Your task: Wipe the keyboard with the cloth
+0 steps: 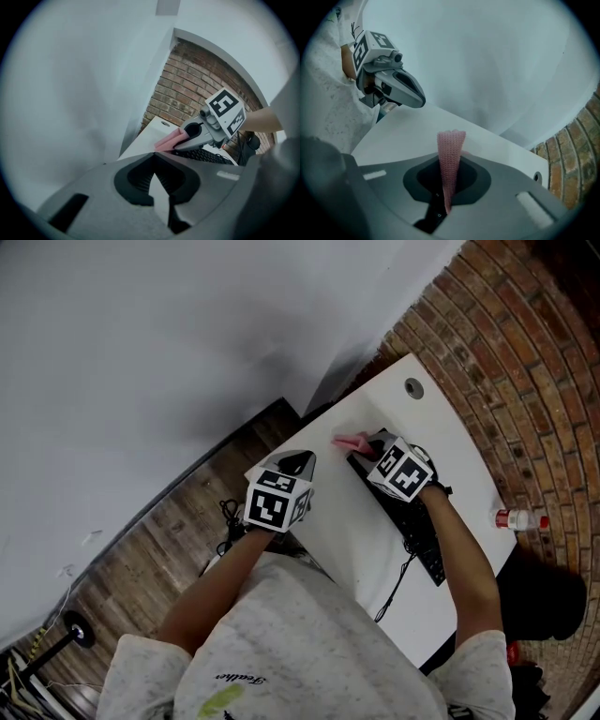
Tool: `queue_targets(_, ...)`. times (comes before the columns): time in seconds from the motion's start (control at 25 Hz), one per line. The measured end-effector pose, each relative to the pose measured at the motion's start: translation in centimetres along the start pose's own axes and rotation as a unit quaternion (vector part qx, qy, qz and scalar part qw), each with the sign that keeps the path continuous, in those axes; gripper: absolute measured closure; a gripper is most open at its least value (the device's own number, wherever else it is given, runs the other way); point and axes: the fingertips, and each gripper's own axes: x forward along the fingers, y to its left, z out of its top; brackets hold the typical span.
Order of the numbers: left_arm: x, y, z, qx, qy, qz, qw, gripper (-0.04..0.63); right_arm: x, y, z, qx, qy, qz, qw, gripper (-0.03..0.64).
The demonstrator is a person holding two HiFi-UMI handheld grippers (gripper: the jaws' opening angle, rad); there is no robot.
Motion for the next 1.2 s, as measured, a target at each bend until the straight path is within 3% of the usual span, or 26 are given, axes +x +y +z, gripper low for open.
queue_targets(0.84, -1.8, -1.4, -1.1, -0.025, -0.028, 0.051, 0.998, 0.597, -0.2, 5.5, 1.3, -0.042, -0.058, 0.047, 0.996, 0.594)
queue_targets(1.2, -2.4, -2.8, 0.5, -0.003, -0.044, 0.059, 0.9973, 0.597, -3.5, 6.7, 2.6, -0.003, -0.137, -0.004, 0.991, 0.594)
